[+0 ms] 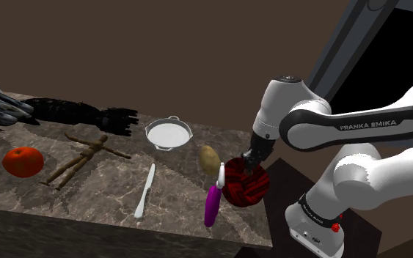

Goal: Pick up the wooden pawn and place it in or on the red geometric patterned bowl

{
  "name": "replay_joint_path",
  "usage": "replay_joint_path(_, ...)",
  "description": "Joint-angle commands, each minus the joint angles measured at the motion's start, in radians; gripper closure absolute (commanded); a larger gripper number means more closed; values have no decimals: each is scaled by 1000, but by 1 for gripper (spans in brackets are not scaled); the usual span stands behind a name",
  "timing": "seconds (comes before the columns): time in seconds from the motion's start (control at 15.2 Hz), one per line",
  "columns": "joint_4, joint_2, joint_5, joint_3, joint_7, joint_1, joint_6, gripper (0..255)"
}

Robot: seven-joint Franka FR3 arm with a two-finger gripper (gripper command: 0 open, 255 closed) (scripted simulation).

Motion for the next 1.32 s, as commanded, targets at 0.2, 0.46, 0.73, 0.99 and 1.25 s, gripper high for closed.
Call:
replay_joint_path(0.2, -17, 13, 11, 9, 3, 7, 31, 255)
replay_joint_path(0.46, -17, 13, 11, 9, 3, 7, 31, 255)
replay_joint_path(0.73, -17, 13, 11, 9, 3, 7, 31, 0)
replay_joint_path(0.99, 5, -12, 0, 0, 5, 3, -16, 0)
replay_joint_path(1.25, 76, -62, -29, -26, 8, -10, -136, 0)
